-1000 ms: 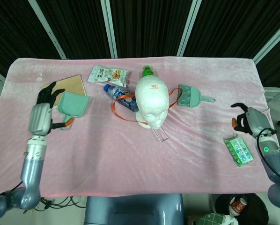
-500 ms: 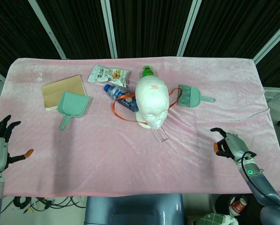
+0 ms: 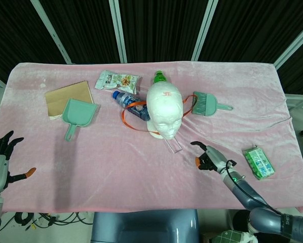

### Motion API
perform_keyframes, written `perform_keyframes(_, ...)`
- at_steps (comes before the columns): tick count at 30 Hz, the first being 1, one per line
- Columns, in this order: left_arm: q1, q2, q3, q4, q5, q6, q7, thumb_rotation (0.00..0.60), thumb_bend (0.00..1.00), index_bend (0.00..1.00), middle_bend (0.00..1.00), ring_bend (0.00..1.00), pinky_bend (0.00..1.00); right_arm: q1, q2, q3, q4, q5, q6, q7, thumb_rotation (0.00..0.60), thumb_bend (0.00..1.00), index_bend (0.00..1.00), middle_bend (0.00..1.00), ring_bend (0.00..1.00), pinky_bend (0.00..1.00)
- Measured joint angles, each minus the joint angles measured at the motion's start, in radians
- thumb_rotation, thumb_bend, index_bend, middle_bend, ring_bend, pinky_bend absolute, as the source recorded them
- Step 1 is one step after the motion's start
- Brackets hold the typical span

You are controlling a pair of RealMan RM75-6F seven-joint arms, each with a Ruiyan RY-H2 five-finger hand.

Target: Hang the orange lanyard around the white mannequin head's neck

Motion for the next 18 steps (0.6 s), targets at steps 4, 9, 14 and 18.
perform_keyframes(4, 0.004, 0.005, -0.016, -0.003, -0.015, -0.011, -0.001, 0.6, 0.05, 0.19, 0.02, 0.0, 0.0, 0.039, -0.04, -0.003, 0.02, 0.041, -0.002, -0.033, 0.6, 0.62, 0.16, 0.91, 0.94, 0.95)
perform_keyframes(9, 0.01, 0.004, -0.026, -0.002, -0.011, -0.014, 0.001, 0.6, 0.05, 0.19, 0.02, 0.0, 0.0, 0.082, -0.083, -0.013, 0.042, 0.106, 0.002, -0.072, 0.6, 0.64, 0.17, 0.91, 0.94, 0.95)
perform_keyframes(14, 0.016, 0.001, -0.039, -0.001, -0.021, -0.014, 0.006, 0.6, 0.05, 0.19, 0.01, 0.0, 0.0, 0.126, -0.12, -0.021, 0.061, 0.176, 0.002, -0.101, 0.6, 0.64, 0.17, 0.91, 0.95, 0.95)
perform_keyframes(18, 0.022, -0.001, -0.048, -0.002, -0.022, -0.015, 0.009, 0.6, 0.05, 0.19, 0.01, 0.0, 0.0, 0.166, -0.147, -0.026, 0.087, 0.234, -0.001, -0.122, 0.6, 0.64, 0.18, 0.91, 0.95, 0.95)
